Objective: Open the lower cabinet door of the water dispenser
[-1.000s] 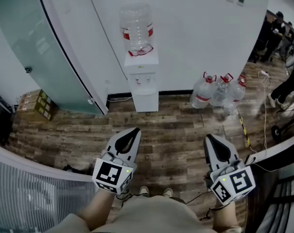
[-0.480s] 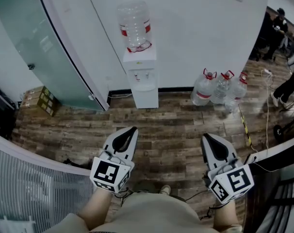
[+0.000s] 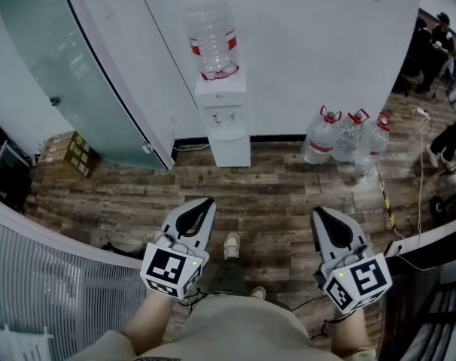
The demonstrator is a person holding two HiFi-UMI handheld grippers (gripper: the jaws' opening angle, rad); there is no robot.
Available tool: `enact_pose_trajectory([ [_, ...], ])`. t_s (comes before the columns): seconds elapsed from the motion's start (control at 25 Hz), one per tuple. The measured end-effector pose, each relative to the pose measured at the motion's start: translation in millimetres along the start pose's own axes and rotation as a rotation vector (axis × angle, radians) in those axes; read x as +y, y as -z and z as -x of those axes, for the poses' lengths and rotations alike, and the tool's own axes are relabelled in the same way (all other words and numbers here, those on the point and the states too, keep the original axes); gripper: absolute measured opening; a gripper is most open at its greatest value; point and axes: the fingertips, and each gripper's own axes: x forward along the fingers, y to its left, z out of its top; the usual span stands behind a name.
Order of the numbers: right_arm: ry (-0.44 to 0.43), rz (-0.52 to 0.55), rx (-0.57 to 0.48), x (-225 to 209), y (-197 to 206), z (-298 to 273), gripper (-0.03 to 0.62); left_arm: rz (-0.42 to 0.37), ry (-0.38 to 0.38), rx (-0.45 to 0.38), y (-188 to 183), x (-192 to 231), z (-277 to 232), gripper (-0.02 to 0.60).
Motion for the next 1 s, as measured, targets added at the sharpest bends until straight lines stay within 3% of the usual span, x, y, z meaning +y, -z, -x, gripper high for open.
enact_pose_trajectory([
  [0.44, 0.012, 0.001, 0.028, -17.6, 12.2, -37.6, 0.006, 0.028, 0.022, -0.016, 9.3, 19.0, -41.0, 0.006],
  [1.0, 0.023, -0.003, 0.087, -54.7, -0.3, -169.1, 0.006, 0.083, 0.028, -0.017, 15.0, 125.5, -128.1, 0.006],
])
